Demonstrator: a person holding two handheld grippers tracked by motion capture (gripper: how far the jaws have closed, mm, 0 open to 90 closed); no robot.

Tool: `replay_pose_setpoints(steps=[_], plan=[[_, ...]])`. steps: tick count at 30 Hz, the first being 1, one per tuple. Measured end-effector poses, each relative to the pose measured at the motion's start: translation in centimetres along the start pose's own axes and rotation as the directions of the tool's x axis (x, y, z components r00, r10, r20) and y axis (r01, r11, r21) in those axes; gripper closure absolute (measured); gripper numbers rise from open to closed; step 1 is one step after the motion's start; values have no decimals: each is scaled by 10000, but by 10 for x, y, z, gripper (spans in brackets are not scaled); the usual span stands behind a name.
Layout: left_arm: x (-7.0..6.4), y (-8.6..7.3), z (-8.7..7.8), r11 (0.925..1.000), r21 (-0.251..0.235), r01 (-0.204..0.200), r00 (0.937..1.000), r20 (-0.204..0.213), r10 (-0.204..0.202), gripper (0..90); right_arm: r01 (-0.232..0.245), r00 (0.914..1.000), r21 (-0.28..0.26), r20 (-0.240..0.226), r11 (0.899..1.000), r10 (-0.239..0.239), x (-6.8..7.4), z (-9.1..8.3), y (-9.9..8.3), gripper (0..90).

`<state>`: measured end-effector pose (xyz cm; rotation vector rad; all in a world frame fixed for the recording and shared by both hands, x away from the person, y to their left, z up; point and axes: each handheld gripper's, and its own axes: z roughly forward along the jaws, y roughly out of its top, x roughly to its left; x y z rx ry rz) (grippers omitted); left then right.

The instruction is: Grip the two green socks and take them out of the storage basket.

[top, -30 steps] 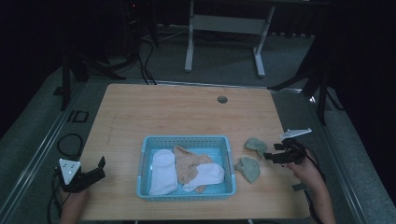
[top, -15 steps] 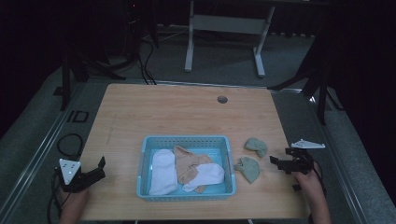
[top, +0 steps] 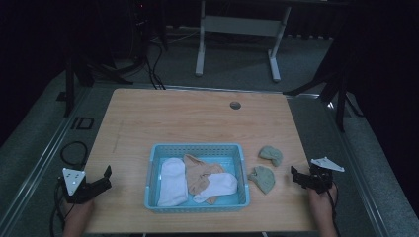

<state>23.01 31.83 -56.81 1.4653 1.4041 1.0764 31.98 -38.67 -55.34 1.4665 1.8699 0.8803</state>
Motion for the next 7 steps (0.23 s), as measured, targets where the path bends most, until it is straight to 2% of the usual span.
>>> replay_pose_setpoints(steps=[4, 7], plan=[[0, 0, 0, 10000, -9, 15, 10000, -15, -15, 3, -463, 9989, -266, -84, 9986, 461, -6, -4, -3, 126], [0, 0, 0, 10000, -13, 31, 10000, -12, -31, 3, -558, 9984, -211, -127, 9982, 555, -8, -4, -5, 126]])
